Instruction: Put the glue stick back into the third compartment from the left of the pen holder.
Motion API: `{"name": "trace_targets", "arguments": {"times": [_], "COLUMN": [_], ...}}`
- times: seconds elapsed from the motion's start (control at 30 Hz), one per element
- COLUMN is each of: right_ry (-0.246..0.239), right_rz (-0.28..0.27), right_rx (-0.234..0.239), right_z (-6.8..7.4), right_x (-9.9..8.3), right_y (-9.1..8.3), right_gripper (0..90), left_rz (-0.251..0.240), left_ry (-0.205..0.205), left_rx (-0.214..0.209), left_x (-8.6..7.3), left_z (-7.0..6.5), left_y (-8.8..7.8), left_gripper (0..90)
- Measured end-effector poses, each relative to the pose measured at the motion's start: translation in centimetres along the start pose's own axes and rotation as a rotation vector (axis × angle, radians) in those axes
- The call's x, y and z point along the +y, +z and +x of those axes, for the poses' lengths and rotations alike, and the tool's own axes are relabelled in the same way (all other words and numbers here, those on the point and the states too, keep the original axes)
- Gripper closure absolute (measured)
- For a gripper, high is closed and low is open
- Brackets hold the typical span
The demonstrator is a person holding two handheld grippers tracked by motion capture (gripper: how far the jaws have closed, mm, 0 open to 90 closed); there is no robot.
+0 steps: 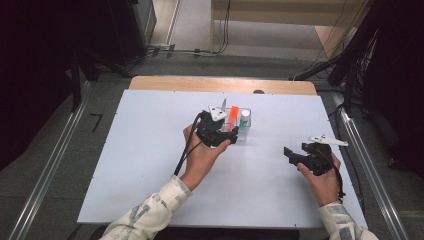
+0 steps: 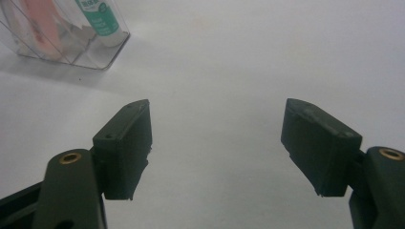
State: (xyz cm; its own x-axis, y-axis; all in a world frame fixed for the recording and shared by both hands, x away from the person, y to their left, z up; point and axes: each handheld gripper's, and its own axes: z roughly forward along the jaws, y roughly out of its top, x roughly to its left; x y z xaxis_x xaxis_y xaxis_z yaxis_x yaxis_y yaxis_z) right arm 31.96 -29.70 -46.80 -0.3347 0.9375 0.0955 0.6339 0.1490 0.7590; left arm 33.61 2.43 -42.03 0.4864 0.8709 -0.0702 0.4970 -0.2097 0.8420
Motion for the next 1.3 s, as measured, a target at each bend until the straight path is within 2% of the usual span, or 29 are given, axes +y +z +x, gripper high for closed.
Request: {"name": "trace_targets", "arguments": {"times": [0.1,0.33,0.8,0.97,1.3], "right_ry": [0.000,-0.002,0.001,0.004,0.008], "right_rz": [0.000,0.004,0.005,0.002,0.005], "right_rx": [0.000,0.001,0.005,0.006,0.005], "right_z": [0.0,0.1,0.2,0.0,-0.2], "right_x": [0.0,-0.1,-0.2,-0.2,-0.4], "right_y": [-0.1,0.0,-0.1,-0.2,-0.5], "right_gripper": [24.9,24.9,24.7,24.5,23.1], "left_rz": [0.001,-0.023,0.004,0.012,0.030], "left_ry": [-0.015,-0.049,-0.091,-0.145,-0.185], "left_rx": [0.000,0.042,0.081,0.091,0.152], "left_x": [-0.7,-2.3,-4.9,-6.2,-9.1], "left_z": [0.6,2.6,5.2,6.8,9.7], "left_y": [-0.6,-2.1,-3.6,-4.5,-6.7], "left_gripper": [29.6,29.2,25.3,24.7,20.6]}}
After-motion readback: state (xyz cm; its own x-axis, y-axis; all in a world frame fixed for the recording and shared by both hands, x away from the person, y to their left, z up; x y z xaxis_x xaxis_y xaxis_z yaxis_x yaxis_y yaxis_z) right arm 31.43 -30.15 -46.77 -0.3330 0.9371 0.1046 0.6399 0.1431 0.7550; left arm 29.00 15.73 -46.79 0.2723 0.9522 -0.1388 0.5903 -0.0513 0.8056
